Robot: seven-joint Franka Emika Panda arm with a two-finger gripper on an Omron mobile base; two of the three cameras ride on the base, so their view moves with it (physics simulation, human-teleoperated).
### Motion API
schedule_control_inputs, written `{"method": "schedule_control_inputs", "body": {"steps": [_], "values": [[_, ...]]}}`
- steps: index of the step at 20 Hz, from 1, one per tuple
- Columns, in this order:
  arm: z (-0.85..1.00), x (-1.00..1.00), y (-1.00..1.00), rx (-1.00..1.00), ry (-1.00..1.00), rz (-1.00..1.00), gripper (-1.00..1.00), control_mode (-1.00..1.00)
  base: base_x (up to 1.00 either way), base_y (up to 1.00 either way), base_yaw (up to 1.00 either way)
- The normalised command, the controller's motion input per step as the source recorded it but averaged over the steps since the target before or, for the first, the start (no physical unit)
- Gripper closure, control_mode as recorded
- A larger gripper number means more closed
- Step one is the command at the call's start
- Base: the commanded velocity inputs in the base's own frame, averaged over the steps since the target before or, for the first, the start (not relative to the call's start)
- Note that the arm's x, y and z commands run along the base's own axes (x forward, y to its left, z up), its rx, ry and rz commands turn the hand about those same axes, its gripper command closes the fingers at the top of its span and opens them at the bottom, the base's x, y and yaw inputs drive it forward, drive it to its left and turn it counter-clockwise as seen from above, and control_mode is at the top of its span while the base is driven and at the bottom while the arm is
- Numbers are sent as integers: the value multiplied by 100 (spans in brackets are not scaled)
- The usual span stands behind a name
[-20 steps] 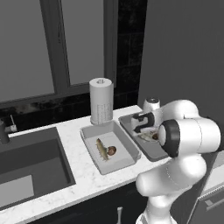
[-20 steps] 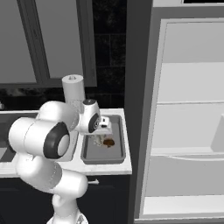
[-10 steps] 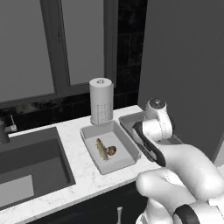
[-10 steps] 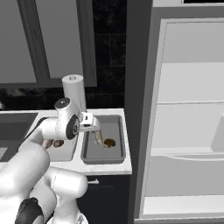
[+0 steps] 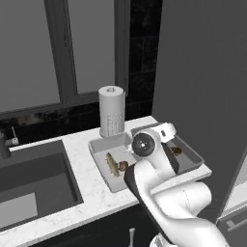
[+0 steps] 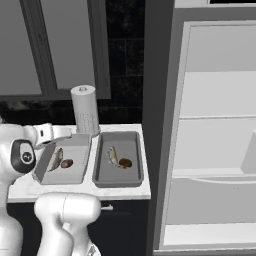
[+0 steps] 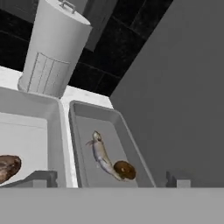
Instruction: Place one mushroom and one fish in each tupperware on the nearby counter, to pack two identical lunches.
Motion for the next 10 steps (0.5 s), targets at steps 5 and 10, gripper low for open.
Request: {"method": "schedule_control_inputs", "body": {"steps": [5, 10], "values": [[93, -100, 66, -18, -61, 0, -100, -100, 0, 0, 0], [12, -92, 8, 0, -37, 5, -100, -100, 0, 0, 0]]}}
